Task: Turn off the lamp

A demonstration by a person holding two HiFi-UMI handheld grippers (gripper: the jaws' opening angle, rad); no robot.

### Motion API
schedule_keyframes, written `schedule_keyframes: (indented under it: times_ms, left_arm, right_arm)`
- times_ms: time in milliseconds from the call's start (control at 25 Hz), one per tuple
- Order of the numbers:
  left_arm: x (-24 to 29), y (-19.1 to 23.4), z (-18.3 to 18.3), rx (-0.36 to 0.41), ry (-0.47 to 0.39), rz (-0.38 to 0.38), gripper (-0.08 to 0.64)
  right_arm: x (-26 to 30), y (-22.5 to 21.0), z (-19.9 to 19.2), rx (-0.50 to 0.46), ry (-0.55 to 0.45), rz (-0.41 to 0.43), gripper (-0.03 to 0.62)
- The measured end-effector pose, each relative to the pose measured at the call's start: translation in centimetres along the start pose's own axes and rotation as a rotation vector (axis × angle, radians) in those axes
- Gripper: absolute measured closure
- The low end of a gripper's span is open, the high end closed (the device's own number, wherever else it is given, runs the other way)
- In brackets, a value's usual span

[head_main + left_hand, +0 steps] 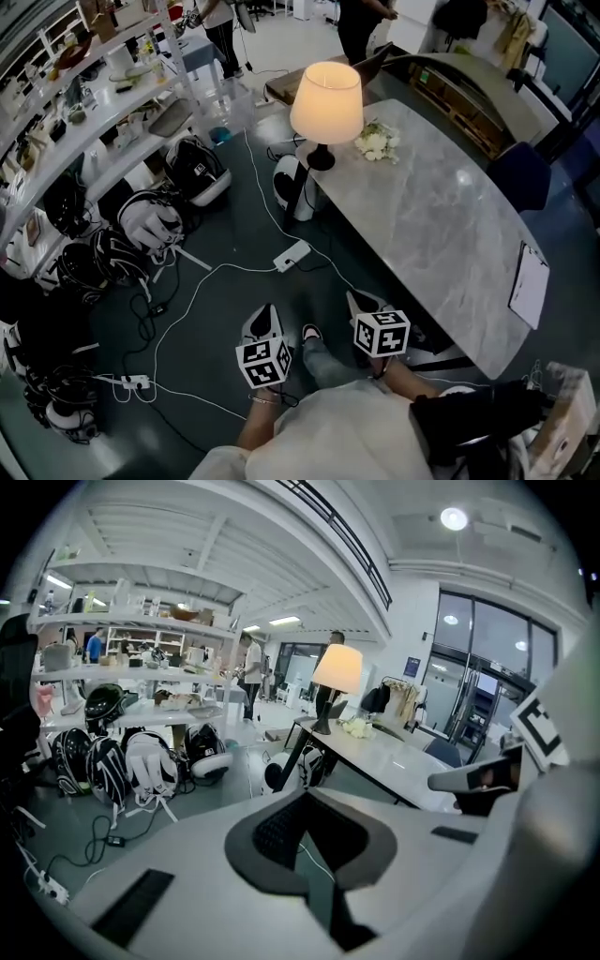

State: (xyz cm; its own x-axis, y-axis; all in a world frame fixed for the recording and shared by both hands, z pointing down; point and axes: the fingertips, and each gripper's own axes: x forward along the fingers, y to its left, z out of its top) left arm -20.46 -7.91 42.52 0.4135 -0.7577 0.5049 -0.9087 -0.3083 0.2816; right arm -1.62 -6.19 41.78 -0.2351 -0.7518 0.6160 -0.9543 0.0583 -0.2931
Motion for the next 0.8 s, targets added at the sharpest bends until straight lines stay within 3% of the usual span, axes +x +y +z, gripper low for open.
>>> schedule_keyframes:
  times_ms: [360, 800]
  left_arm:
    - [6.8, -0.9, 3.1, 0.028, 0.038, -0.037, 0.563]
    - [12.9, -4.0, 6.9, 0.114, 0.08, -0.127, 0.563]
  right_arm:
    - [5.7, -1.3, 4.5, 0.01, 0.001, 0.039, 0.594]
    - [8.9, -4.6, 7.9, 0.061, 0.006, 0.01, 0.594]
